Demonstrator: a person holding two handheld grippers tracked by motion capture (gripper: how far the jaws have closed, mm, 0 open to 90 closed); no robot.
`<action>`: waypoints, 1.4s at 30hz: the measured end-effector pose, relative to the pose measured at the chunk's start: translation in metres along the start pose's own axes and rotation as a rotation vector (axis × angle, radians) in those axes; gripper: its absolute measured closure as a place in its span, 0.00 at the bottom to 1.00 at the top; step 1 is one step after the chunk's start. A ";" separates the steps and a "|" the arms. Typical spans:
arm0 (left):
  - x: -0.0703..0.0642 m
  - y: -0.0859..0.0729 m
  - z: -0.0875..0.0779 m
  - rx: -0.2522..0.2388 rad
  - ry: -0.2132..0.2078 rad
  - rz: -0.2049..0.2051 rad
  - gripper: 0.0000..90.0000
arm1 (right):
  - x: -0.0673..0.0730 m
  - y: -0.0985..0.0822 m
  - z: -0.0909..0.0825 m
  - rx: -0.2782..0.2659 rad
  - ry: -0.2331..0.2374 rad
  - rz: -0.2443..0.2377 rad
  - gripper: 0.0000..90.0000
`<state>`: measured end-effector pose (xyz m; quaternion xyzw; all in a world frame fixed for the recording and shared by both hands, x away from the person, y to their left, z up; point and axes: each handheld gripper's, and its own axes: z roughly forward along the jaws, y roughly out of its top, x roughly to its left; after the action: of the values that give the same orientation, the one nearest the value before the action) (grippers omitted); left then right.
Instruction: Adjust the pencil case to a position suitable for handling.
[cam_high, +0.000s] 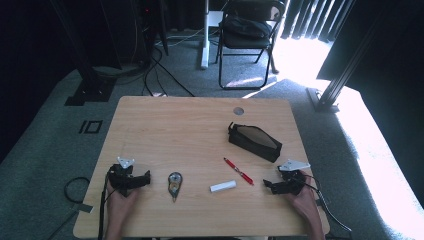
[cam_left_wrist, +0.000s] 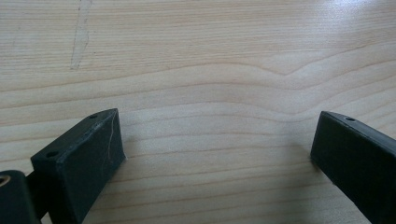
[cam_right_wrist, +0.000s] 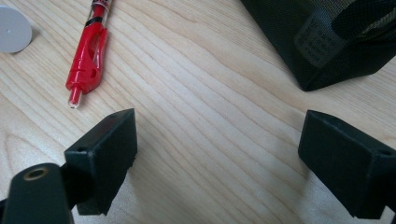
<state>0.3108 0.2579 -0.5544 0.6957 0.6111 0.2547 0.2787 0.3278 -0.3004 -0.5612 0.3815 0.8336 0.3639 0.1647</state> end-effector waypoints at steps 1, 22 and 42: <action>0.000 0.000 0.000 0.000 0.000 0.000 0.03 | 0.000 0.000 0.000 0.000 0.000 0.000 0.12; 0.000 0.000 0.000 0.000 0.000 0.000 0.03 | 0.001 -0.001 -0.002 -0.006 -0.028 0.026 0.18; 0.000 0.000 0.000 0.000 0.000 0.000 0.03 | 0.006 0.020 -0.033 -0.147 -0.115 0.081 0.42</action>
<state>0.3108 0.2579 -0.5544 0.6956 0.6112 0.2547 0.2788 0.3164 -0.3031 -0.5236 0.4221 0.7778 0.4077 0.2250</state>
